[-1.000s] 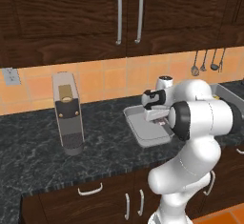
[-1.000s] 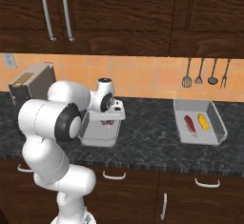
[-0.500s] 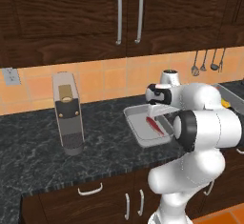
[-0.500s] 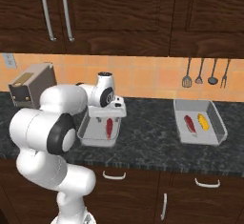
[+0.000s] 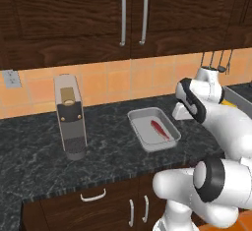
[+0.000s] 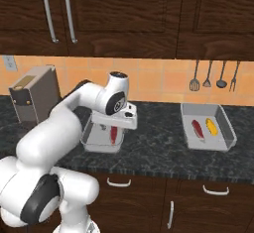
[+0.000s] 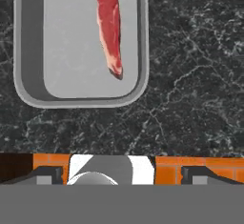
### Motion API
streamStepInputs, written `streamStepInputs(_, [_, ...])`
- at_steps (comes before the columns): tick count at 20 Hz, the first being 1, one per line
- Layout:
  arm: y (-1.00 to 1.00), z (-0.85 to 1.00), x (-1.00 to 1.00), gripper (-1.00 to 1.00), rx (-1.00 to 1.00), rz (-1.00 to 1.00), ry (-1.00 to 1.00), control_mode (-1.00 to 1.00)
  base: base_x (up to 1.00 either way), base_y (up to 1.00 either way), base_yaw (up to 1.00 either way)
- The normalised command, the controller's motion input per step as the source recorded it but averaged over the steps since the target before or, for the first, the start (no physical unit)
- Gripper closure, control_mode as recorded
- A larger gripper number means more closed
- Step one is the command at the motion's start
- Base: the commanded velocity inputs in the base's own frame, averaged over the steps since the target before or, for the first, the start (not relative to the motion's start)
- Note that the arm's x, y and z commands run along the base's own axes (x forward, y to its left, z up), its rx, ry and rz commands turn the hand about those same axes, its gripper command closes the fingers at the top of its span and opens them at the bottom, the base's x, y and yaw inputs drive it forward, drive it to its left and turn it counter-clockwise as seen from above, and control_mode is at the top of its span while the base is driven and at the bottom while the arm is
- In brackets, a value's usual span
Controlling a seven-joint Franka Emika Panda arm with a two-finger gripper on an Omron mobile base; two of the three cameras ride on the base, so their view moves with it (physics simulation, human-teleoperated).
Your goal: Place one corn and one steak in each tupperware on the nearby counter, to pack two identical lunches.
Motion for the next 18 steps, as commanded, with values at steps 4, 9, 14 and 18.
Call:
streamStepInputs(4, [0.59,0.76,-1.0,-1.0,-0.03,0.0,-0.03,-1.0,0.0,0.0,0.0])
streamStepInputs(9, [0.63,0.38,-1.0,-1.0,-0.03,0.04,-0.13,-1.0,0.0,0.0,0.0])
streamStepInputs(14, [0.2,0.03,-0.58,-1.0,0.0,0.04,-0.11,-1.0,0.0,0.0,0.0])
streamStepInputs(18, [0.0,0.0,-0.03,-1.0,0.0,0.0,0.0,1.0,-0.12,-0.03,0.0])
